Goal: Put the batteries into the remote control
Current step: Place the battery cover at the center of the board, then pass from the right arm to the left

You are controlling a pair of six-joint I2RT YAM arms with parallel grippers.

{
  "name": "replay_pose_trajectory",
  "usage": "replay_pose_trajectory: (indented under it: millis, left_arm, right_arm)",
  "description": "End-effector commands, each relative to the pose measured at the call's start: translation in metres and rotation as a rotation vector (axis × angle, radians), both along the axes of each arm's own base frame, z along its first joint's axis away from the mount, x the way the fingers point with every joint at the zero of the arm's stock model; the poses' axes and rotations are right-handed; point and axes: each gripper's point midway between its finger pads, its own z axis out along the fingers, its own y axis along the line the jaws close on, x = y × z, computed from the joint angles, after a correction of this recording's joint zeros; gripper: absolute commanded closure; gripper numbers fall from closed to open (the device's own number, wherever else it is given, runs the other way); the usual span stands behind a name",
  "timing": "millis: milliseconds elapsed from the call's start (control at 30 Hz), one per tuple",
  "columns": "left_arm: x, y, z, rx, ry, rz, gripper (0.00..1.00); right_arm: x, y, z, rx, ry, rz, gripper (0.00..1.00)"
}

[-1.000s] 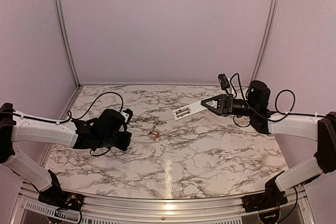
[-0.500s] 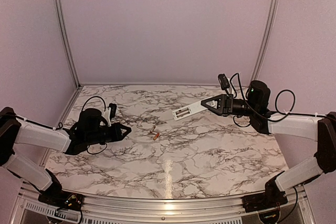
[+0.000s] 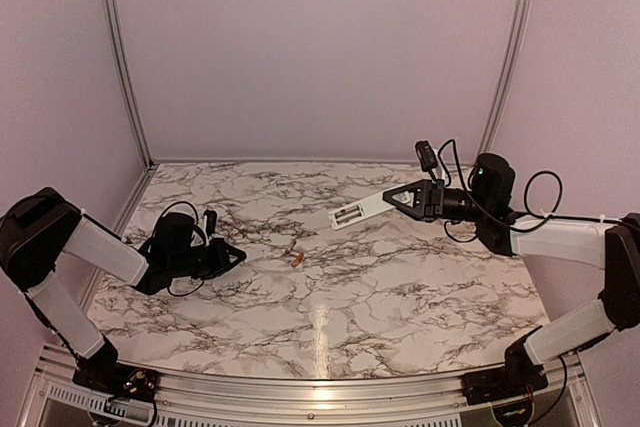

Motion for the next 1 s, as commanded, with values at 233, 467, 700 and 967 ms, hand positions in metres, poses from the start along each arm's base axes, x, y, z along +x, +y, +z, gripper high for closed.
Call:
replay_pose_trajectory:
  millis: [233, 467, 700, 967]
  left_arm:
    - [-0.001, 0.028, -0.028, 0.102, 0.119, 0.095, 0.73]
    - [0.005, 0.034, 0.016, 0.154, -0.040, 0.080, 0.42]
    - [0.001, 0.012, 0.078, 0.251, -0.268, -0.084, 0.25]
    - [-0.009, -0.030, 0.103, 0.319, -0.380, -0.267, 0.29]
  right_arm:
    - [0.001, -0.001, 0.002, -0.006, -0.007, 0.005, 1.00]
    - [0.002, -0.002, -0.013, -0.061, 0.014, -0.003, 1.00]
    - [-0.002, -0.002, -0.029, -0.100, 0.026, 0.018, 1.00]
    - [-0.013, -0.002, -0.037, -0.134, -0.007, 0.072, 1.00]
